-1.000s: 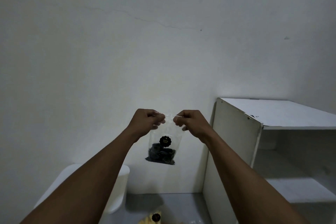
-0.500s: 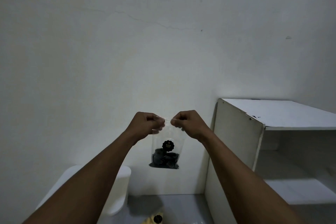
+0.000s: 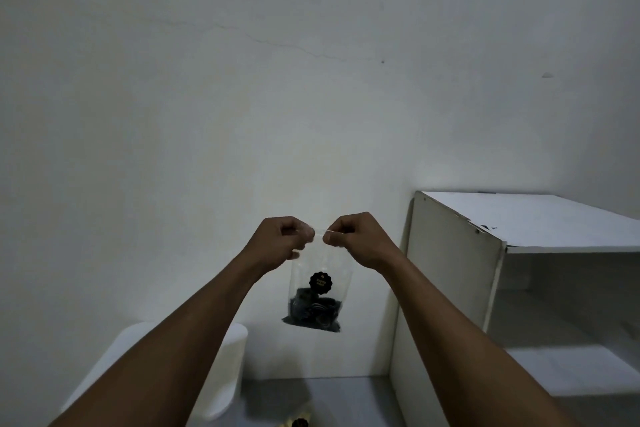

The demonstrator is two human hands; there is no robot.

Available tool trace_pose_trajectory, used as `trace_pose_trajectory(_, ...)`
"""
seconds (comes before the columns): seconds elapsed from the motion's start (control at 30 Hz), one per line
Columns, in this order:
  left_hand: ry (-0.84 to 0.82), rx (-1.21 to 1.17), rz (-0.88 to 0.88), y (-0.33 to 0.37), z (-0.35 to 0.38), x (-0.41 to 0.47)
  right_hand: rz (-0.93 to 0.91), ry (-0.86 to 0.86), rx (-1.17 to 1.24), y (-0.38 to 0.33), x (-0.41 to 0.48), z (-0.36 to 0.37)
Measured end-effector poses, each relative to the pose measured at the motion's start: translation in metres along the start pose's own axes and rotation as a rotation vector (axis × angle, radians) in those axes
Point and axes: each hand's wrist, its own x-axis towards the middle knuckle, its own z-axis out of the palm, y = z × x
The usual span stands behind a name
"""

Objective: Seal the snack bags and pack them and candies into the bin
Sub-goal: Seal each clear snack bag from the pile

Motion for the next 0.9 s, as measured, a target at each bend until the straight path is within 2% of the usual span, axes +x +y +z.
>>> trace_pose_trajectory(0.2,0.093,0.189,0.056,-0.003,-0.005,0.007,-0.010,-0.050,0.023,0.001,-0.002,0.001)
trace_pose_trajectory(0.4,0.030,0.064,0.009,-0.003,-0.004,0.003,0.001,0.030,-0.017,0.009,0.000,-0.004)
trace_pose_trajectory(0.57,0.114,0.054,0.019,-0.007,-0.010,0.003,0.033,-0.056,0.201,0.017,-0.004,-0.006)
trace_pose_trajectory(0.7,0.060,-0.004,-0.020,-0.006,-0.011,0.004,0.046,-0.021,0.155,0.021,-0.005,-0.009)
trace_pose_trajectory(0.9,0.110,0.124,0.010,-0.008,-0.008,0.008,0.084,-0.092,0.132,0.017,-0.010,-0.012)
